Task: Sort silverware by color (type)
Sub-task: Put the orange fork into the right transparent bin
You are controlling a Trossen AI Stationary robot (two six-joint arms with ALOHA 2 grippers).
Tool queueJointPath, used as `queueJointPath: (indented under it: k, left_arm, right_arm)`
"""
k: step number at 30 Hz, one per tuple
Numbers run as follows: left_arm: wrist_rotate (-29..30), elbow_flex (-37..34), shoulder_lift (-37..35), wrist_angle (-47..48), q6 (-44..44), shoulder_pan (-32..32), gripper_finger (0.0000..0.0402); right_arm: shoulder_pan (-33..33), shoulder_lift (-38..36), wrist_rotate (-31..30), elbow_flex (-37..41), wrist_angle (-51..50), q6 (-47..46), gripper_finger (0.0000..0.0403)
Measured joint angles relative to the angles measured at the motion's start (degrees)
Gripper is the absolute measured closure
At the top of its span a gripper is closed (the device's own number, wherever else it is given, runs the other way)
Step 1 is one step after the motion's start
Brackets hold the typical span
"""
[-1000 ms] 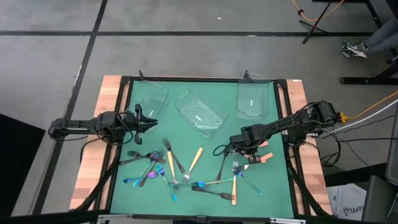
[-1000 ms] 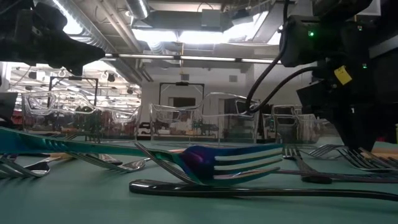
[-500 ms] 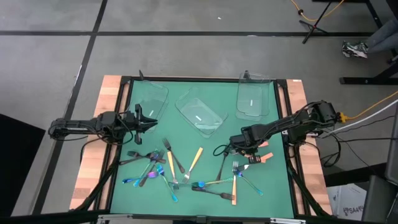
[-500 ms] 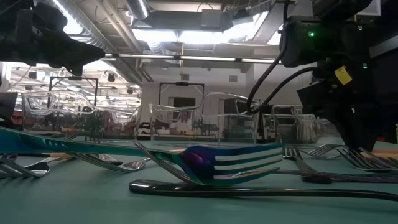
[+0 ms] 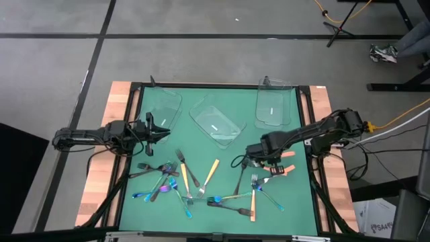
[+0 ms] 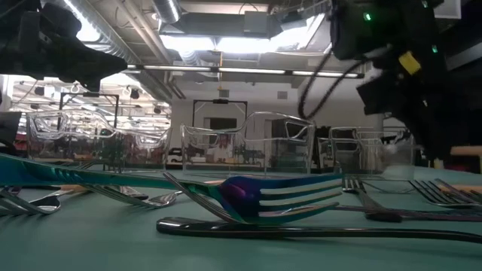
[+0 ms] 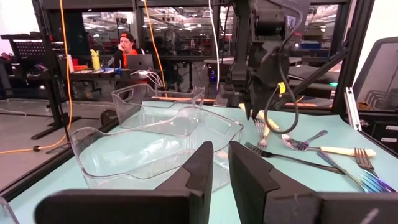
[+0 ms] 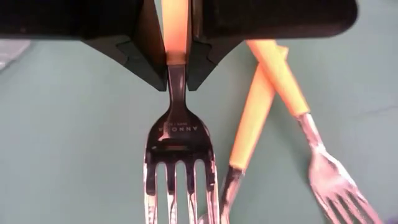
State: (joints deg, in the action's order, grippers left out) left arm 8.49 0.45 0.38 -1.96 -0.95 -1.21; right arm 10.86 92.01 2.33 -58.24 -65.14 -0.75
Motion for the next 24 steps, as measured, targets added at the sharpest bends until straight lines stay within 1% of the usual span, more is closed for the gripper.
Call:
queueJointPath:
  k: [3,7,13,18,24]
  left_arm:
    - [0.0,0.0,0.0,0.0,0.0,0.0,0.0356]
    - [0.0,0.0,0.0,0.0,0.0,0.0,0.0356]
    - [0.0,0.0,0.0,0.0,0.0,0.0,0.0356]
    - [0.0,0.0,0.0,0.0,0.0,0.0,0.0356]
    - [0.0,0.0,0.0,0.0,0.0,0.0,0.0356]
  right_arm:
    - [0.0,0.0,-0.3,-3.2,-4.9,0.0,0.0360]
    - [0.0,0.0,-2.4,-8.0,-10.4,0.3,0.0360]
    - [0.0,-0.1,-5.7,-15.0,-17.2,3.8,0.0360]
    - [-0.8,-0.1,-7.5,-19.9,-19.9,6.4,0.0360]
    - [-5.4,-3.2,-7.6,-22.2,-20.7,7.7,0.0360]
